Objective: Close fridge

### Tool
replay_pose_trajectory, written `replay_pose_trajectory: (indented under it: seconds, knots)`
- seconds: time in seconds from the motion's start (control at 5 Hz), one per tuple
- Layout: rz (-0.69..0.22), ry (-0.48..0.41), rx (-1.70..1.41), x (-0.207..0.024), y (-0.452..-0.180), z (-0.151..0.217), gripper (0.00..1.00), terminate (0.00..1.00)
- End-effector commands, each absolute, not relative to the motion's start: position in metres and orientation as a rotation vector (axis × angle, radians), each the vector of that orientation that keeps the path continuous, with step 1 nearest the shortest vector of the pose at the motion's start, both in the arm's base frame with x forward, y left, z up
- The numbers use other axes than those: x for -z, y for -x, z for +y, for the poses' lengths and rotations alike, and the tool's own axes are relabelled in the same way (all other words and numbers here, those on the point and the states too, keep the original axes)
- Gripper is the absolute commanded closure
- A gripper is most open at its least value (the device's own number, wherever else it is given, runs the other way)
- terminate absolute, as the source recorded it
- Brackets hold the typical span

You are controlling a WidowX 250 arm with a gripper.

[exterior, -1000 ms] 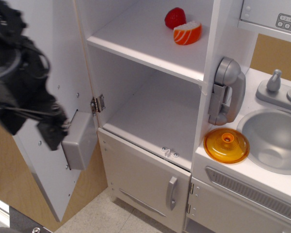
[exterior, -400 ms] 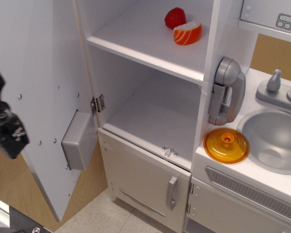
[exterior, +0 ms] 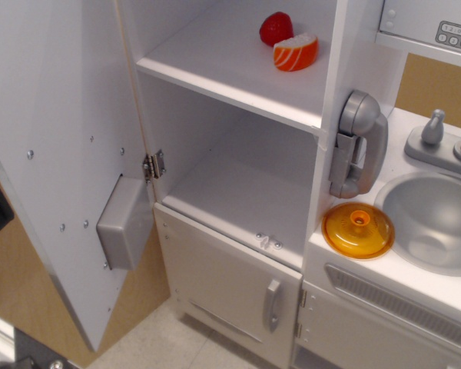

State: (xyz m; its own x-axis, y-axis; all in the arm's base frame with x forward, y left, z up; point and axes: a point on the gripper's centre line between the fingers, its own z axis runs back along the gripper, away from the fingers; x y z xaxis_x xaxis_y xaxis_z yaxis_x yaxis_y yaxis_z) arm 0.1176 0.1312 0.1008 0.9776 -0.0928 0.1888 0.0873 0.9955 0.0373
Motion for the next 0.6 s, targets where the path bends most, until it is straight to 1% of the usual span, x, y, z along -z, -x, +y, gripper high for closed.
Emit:
replay_pose_trajectory:
  seconds: [0.0,0.2,0.4]
  knots:
    - [-0.204,-0.023,0.146,-0.117,-0.131,0.166,0.00,0.00]
    - [-0.173,-0.032,0.148,-0.119,-0.142,0.174,0.00,0.00]
    - [-0.179,-0.033,0.124,-0.120,-0.153,0.179,0.00,0.00]
